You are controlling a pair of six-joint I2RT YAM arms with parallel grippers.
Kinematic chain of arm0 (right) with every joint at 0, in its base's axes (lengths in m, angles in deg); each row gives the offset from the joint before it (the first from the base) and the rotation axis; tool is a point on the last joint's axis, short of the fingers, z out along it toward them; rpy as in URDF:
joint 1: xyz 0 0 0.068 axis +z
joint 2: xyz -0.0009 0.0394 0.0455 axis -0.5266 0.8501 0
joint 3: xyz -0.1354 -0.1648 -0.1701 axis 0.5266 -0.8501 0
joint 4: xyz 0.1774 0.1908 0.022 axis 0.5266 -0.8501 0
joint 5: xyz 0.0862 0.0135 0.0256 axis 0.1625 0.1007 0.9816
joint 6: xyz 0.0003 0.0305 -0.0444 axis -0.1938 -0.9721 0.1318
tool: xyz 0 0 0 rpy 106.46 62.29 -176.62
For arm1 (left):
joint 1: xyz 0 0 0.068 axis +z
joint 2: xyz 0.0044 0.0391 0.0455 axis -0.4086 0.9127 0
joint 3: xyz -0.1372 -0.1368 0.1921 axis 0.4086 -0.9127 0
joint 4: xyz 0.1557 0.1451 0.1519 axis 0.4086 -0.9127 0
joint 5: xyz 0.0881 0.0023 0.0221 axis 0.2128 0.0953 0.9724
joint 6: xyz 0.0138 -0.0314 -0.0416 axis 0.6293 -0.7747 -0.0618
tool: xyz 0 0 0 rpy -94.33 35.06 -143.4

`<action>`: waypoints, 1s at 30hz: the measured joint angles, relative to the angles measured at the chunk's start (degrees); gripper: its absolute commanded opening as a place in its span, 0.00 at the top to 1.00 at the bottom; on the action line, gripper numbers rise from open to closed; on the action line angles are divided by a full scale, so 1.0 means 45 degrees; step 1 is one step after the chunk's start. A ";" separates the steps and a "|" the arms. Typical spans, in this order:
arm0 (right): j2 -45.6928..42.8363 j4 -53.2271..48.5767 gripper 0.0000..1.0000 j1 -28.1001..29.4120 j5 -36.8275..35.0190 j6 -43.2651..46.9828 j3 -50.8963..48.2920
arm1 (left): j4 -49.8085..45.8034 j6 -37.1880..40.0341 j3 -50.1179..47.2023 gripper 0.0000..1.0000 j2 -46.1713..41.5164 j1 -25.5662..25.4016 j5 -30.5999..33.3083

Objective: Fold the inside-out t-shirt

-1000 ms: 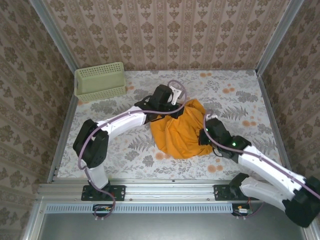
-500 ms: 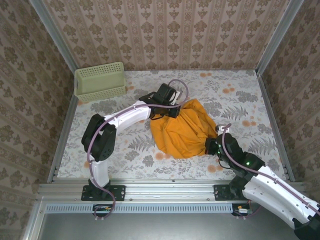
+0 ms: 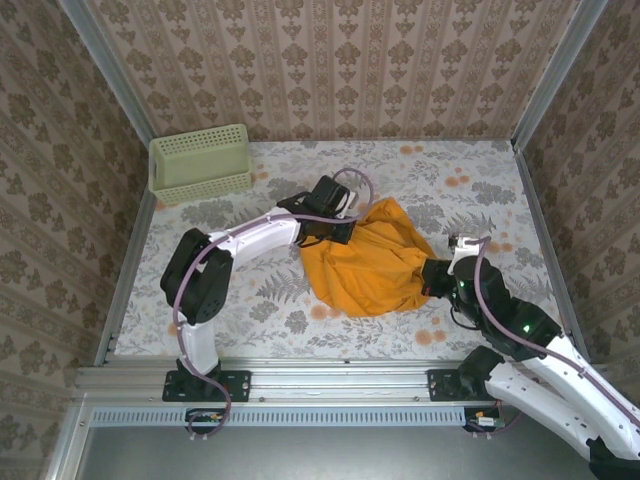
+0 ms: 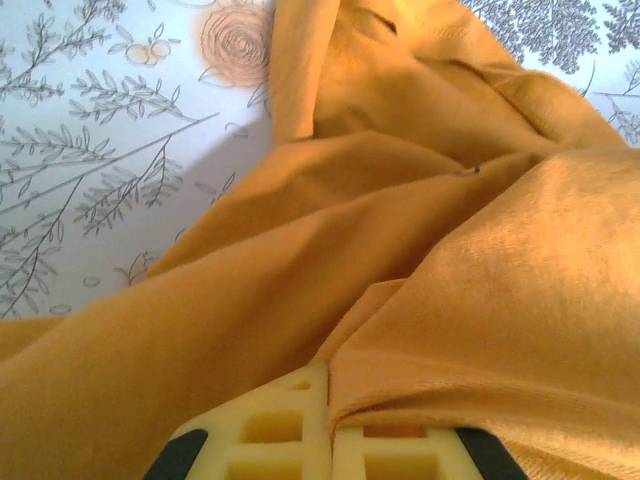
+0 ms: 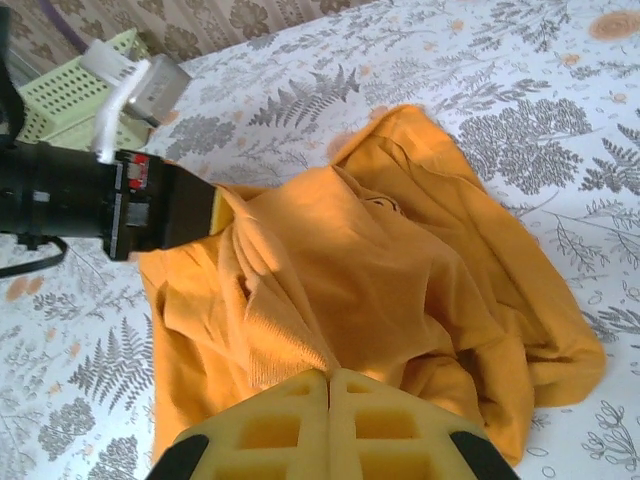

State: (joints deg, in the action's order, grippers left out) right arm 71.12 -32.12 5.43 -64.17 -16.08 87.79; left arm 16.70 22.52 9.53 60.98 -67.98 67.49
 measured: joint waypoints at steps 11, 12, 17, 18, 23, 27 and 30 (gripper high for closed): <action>0.1501 -0.0641 0.57 -0.0505 -0.0107 -0.0593 -0.1273 | 0.1331 0.0005 -0.2016 1.00 -0.1783 0.0005 -0.0398; 0.1768 -0.0835 0.53 -0.0539 -0.0073 -0.0423 -0.0996 | 0.1481 0.0005 -0.2079 1.00 -0.1928 -0.0078 -0.0403; 0.2856 -0.1433 0.46 -0.0267 0.0087 0.0481 0.0748 | 0.1894 0.0005 -0.2161 1.00 -0.2472 -0.0588 -0.0408; 0.3002 -0.1486 0.45 0.0015 0.0087 0.0617 0.1049 | 0.1991 0.0000 -0.2161 1.00 -0.2535 -0.0690 -0.0408; 0.3866 -0.1375 0.41 0.1302 0.0102 0.0733 0.1783 | 0.2239 -0.0015 -0.2171 1.00 -0.2623 -0.0840 -0.0461; 0.5328 -0.1001 0.50 0.1350 0.0083 0.0539 0.1855 | 0.2375 -0.0112 -0.2331 1.00 -0.2686 -0.0831 -0.0510; 0.6907 -0.0525 0.55 0.1311 0.0078 0.0316 0.2103 | 0.2429 -0.0194 -0.2492 1.00 -0.2880 -0.0831 -0.0612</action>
State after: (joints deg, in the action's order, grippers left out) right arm 102.20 -34.48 11.33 -63.82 -14.66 97.26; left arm 27.63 21.64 -1.68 48.02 -71.71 64.74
